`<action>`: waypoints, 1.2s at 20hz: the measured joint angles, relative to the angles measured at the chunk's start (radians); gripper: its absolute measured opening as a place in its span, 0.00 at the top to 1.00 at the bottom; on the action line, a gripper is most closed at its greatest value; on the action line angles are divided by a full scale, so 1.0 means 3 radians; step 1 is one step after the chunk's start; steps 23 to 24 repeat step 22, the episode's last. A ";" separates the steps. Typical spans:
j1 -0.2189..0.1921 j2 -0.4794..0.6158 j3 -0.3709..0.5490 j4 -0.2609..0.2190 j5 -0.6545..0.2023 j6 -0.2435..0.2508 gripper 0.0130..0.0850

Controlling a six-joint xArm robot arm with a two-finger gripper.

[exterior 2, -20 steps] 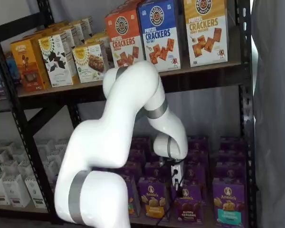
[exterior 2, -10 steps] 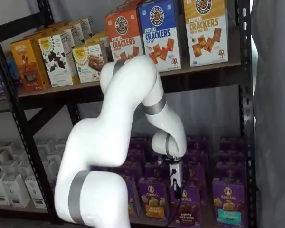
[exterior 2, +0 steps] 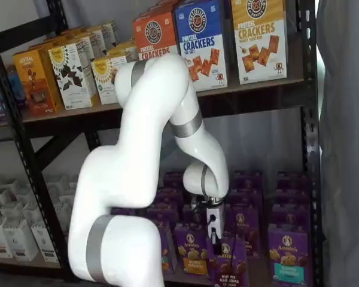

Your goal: Pick up the purple box with a brown patch in the center, on the bottom shelf, the fifth box from the left

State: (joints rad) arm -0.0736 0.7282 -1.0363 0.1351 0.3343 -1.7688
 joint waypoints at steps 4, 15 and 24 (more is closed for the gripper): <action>0.0031 -0.0242 0.0315 -0.0010 -0.0037 0.0037 0.78; 0.0079 -0.0689 0.0893 0.0094 -0.0138 -0.0022 0.78; 0.0057 -0.1018 0.1054 0.0248 0.0075 -0.0178 0.78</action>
